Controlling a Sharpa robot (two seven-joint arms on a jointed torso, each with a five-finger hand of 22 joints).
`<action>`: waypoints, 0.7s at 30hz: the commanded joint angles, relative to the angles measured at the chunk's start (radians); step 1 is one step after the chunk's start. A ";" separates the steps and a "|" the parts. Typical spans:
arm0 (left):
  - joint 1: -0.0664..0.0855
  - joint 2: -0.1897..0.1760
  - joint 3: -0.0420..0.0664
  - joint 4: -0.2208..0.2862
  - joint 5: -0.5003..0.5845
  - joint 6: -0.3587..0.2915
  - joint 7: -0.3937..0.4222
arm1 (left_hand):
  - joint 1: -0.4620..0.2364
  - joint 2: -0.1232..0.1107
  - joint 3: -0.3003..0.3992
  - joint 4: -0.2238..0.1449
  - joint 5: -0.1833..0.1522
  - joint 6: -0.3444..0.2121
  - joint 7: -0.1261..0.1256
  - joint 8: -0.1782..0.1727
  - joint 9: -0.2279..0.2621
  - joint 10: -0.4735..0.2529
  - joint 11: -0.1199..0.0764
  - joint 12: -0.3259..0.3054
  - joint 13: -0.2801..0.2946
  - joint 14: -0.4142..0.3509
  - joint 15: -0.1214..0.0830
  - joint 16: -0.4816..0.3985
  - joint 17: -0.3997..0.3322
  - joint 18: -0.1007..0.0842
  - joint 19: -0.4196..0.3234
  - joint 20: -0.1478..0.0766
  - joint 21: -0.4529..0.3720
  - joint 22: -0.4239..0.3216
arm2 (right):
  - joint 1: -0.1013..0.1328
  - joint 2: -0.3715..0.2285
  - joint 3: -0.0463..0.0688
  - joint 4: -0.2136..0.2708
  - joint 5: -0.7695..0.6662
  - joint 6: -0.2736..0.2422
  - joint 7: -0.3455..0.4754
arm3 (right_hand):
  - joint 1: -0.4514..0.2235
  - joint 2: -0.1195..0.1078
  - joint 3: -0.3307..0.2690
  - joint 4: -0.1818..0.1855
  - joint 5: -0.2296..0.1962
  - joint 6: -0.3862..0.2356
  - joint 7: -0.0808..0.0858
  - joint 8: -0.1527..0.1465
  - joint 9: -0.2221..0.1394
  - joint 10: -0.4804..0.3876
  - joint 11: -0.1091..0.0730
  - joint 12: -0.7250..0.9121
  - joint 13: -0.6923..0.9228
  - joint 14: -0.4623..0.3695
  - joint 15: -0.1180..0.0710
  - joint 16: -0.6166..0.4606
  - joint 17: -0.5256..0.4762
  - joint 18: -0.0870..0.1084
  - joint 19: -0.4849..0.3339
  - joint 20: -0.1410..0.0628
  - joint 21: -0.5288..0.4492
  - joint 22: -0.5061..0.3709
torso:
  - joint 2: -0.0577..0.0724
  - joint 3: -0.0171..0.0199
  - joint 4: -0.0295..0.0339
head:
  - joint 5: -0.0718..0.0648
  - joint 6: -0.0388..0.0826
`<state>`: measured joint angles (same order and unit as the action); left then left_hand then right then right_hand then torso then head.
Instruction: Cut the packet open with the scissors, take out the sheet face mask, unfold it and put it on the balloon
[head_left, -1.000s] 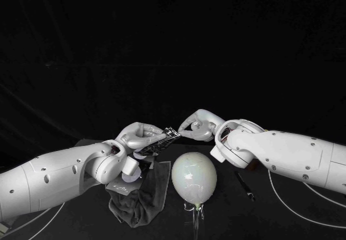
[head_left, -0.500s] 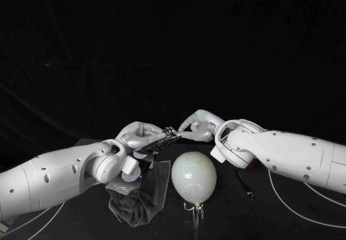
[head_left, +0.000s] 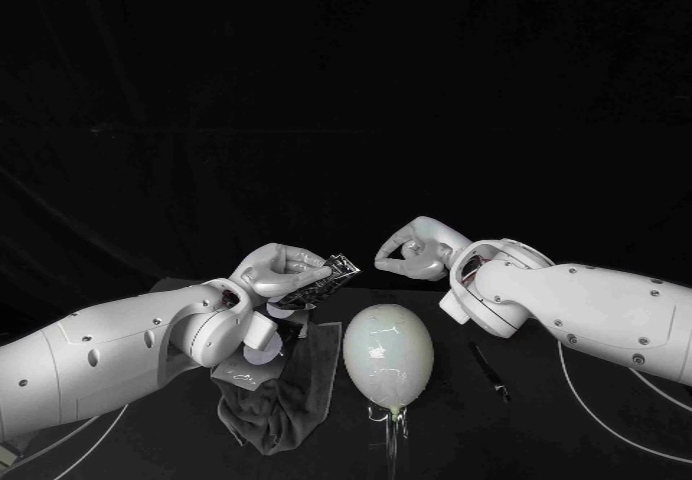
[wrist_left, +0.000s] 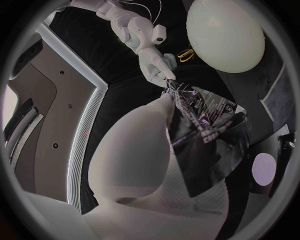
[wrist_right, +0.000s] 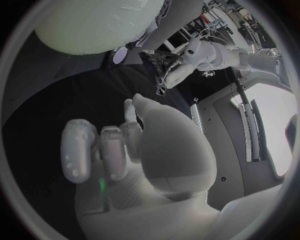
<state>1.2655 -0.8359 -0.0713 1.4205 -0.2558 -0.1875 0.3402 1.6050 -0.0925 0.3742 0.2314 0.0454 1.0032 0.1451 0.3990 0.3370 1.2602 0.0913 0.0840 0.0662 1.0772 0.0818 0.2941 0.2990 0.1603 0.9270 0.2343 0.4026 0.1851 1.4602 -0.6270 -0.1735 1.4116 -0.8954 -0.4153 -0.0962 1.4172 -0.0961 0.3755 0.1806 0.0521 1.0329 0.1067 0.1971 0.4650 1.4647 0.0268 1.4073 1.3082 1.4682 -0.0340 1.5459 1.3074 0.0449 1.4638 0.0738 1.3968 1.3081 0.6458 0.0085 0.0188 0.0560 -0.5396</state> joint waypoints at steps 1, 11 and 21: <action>0.002 0.000 0.002 0.002 -0.023 -0.005 0.017 | 0.004 0.010 -0.001 -0.004 0.003 0.002 -0.007 0.006 0.049 0.007 0.003 -0.006 0.001 0.001 -0.007 0.004 0.002 0.018 -0.005 0.000 0.004 0.002 | 0.001 -0.007 0.003 0.014 -0.025 -0.014 -0.005 | -0.002 -0.006 -0.003 -0.003 -0.001 0.003 0.000 0.004 0.001 0.019 0.000 0.005 0.136 0.087 -0.005 0.005 0.189 -0.010 0.038 -0.005 0.007 0.217 | 0.001 -0.0001 -0.0005 | 0.000 -0.001; 0.002 0.003 0.002 0.003 -0.041 -0.010 0.016 | 0.004 0.010 -0.001 -0.005 0.003 0.002 -0.007 0.006 0.049 0.007 0.002 -0.006 0.001 0.001 -0.007 0.004 0.002 0.018 -0.005 0.000 0.005 0.002 | 0.001 0.001 0.007 0.041 -0.016 -0.037 -0.001 | -0.027 -0.012 -0.007 0.007 0.000 -0.001 0.003 0.003 0.000 0.020 0.002 0.006 0.138 0.088 -0.003 0.005 0.190 -0.010 0.038 -0.004 0.009 0.217 | 0.001 -0.0001 0.0011 | -0.002 0.000; 0.002 0.006 0.002 0.003 -0.062 -0.016 0.018 | 0.004 0.010 0.000 -0.005 0.003 0.002 -0.006 0.007 0.049 0.008 0.002 -0.007 0.001 0.001 -0.007 0.004 0.002 0.018 -0.005 0.000 0.006 0.003 | 0.001 0.022 0.008 0.042 0.010 -0.044 0.001 | -0.068 -0.017 -0.019 0.033 0.000 -0.004 0.005 0.003 -0.002 0.023 0.004 0.010 0.143 0.089 -0.001 0.007 0.196 -0.011 0.039 -0.002 0.012 0.217 | 0.001 -0.0008 0.0008 | -0.004 -0.004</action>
<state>1.2656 -0.8325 -0.0713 1.4211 -0.2980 -0.1981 0.3407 1.6052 -0.0923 0.3741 0.2314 0.0451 1.0051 0.1428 0.4022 0.3373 1.2598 0.0917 0.0840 0.0662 1.0772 0.0818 0.2941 0.3001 0.1703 0.9270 0.2343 0.4025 0.1867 1.4612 -0.6078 -0.1666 1.4534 -0.8941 -0.4518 -0.0994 1.3578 -0.1157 0.3560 0.2087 0.0521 1.0331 0.1065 0.1970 0.4643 1.4643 0.0267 1.4116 1.3079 1.4680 -0.0338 1.5483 1.3081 0.0449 1.4619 0.0754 1.4029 1.3074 0.6470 0.0081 0.0197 0.0535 -0.5421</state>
